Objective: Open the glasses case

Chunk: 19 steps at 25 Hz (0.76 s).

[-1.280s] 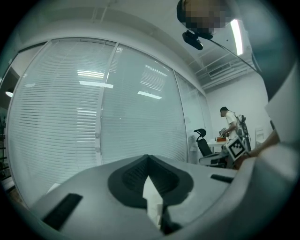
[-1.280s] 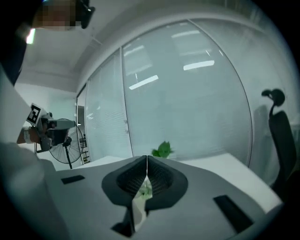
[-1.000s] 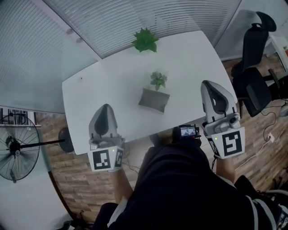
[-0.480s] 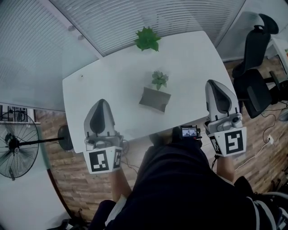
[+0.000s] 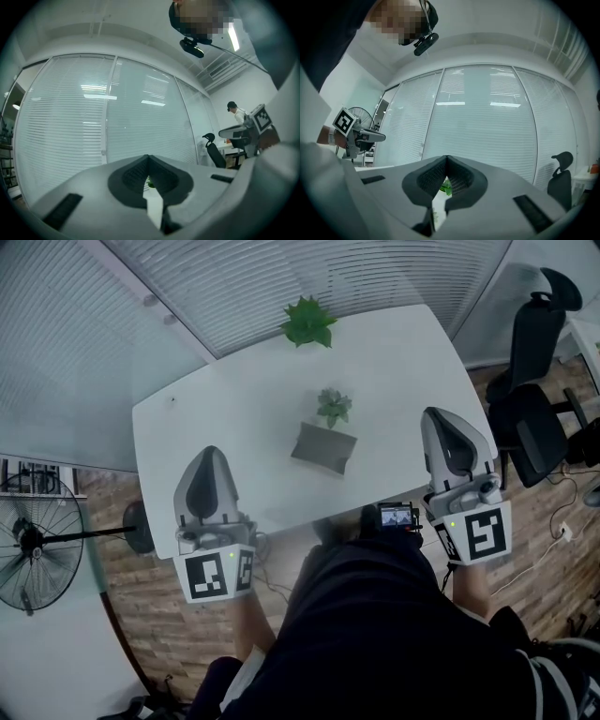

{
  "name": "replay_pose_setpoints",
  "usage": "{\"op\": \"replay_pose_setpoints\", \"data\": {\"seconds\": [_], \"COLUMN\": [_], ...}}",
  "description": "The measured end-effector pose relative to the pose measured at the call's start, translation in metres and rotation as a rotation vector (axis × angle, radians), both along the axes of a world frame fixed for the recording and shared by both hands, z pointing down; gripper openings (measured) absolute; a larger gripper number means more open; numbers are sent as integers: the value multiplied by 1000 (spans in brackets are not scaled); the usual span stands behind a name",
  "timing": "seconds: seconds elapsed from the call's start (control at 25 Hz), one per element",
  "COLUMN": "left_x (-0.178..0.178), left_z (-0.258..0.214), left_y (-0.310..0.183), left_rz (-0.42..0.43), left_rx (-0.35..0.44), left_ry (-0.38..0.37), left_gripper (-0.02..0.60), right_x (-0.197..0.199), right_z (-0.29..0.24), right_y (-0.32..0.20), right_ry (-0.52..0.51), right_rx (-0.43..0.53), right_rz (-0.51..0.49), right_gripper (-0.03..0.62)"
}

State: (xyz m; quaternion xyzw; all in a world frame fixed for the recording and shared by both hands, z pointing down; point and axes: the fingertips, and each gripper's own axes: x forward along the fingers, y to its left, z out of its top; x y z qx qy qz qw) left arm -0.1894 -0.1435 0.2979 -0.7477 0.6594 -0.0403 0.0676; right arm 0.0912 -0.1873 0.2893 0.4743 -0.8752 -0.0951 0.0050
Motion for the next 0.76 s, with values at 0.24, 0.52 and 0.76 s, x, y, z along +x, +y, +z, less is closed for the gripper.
{"op": "replay_pose_setpoints", "data": {"seconds": [0.24,0.52,0.76], "left_x": [3,9,10], "left_z": [1,1,-1], "left_y": [2,3,4], "left_rz": [4,14,19], "left_rx": [-1,-4,0], "left_ry": [2,8,31], "left_gripper": [-2,-2,-2], "right_x": [3,6,9], "right_z": [4,3,-4], "right_y": [2,3,6], "right_ry": [-5,-7,34], "right_rx": [-7,-7,20], "right_rz": [-4,-3,0], "right_gripper": [15,15,15]}}
